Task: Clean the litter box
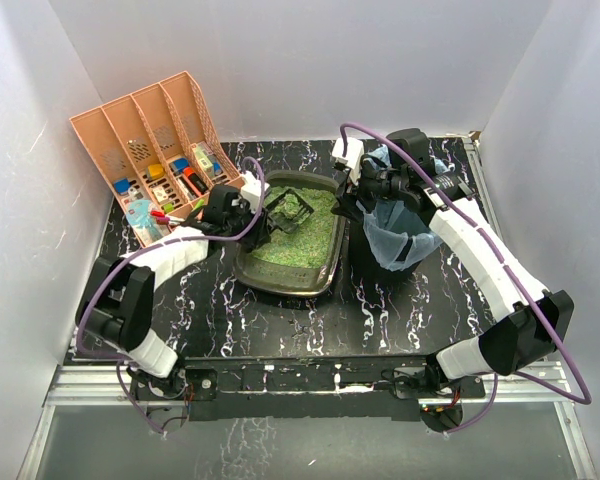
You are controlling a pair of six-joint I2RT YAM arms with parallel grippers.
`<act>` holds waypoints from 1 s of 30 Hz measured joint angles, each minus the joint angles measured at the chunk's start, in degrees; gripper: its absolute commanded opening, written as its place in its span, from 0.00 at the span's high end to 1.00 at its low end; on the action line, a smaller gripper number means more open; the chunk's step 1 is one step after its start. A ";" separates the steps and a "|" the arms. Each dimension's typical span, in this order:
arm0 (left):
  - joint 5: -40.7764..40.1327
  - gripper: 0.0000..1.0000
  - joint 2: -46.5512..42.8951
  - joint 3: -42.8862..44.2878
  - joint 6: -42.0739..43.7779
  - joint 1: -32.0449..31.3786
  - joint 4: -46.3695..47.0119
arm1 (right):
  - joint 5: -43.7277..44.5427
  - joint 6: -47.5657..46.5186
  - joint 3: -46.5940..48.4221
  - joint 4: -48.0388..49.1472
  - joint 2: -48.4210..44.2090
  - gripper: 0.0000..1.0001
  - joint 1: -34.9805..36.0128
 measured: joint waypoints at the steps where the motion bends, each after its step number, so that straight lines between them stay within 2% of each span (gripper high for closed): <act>1: 0.04 1.00 0.81 0.85 0.04 0.00 -0.07 | 0.00 0.00 0.00 0.00 0.00 0.36 0.00; 8: 0.09 1.00 -3.78 -3.28 2.38 0.20 -0.94 | -0.17 0.04 0.59 -0.92 0.00 0.36 0.00; 14: 1.40 1.00 1.68 3.67 1.79 0.44 -1.81 | -0.94 0.44 3.02 -3.80 0.72 0.36 -0.11; 20: 1.38 1.00 -3.41 -1.29 2.60 1.05 -3.43 | -3.19 1.33 4.52 -4.98 1.16 0.36 -0.11; 25: 2.67 1.00 -1.27 1.64 2.21 1.18 -5.16 | -4.74 1.81 6.38 -5.64 2.40 0.36 -0.11; 30: 2.69 1.00 -3.02 1.11 3.21 1.18 -7.54 | -5.42 2.38 6.43 -5.81 2.43 0.36 -0.44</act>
